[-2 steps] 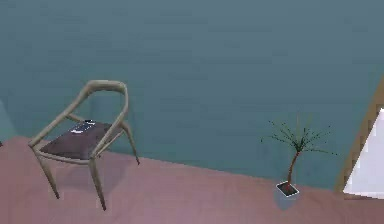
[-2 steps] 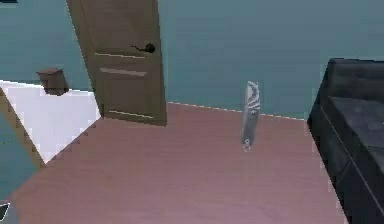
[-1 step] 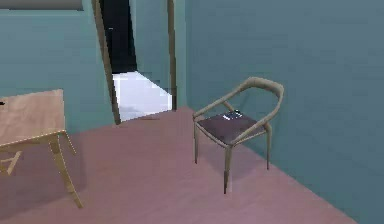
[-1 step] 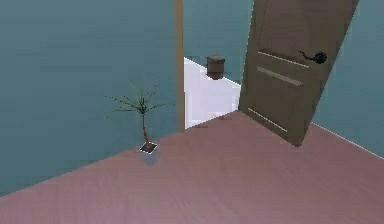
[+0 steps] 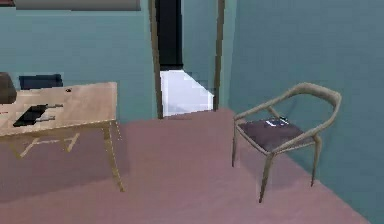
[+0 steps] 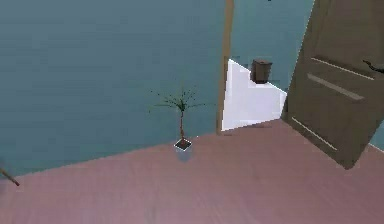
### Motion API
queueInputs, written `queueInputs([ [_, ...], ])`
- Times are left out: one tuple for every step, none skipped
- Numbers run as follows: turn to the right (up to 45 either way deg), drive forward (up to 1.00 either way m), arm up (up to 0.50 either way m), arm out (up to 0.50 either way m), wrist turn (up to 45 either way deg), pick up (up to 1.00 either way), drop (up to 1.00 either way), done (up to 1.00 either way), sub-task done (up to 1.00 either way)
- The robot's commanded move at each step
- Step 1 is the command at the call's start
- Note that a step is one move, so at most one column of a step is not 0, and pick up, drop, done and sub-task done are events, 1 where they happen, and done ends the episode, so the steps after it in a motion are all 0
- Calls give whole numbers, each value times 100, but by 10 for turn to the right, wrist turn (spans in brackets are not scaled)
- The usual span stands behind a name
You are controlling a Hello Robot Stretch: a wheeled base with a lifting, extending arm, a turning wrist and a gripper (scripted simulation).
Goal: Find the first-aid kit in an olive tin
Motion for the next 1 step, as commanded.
queueInputs([
  [0, 100, 0, 0, 0, 0, 0, 0, 0],
])
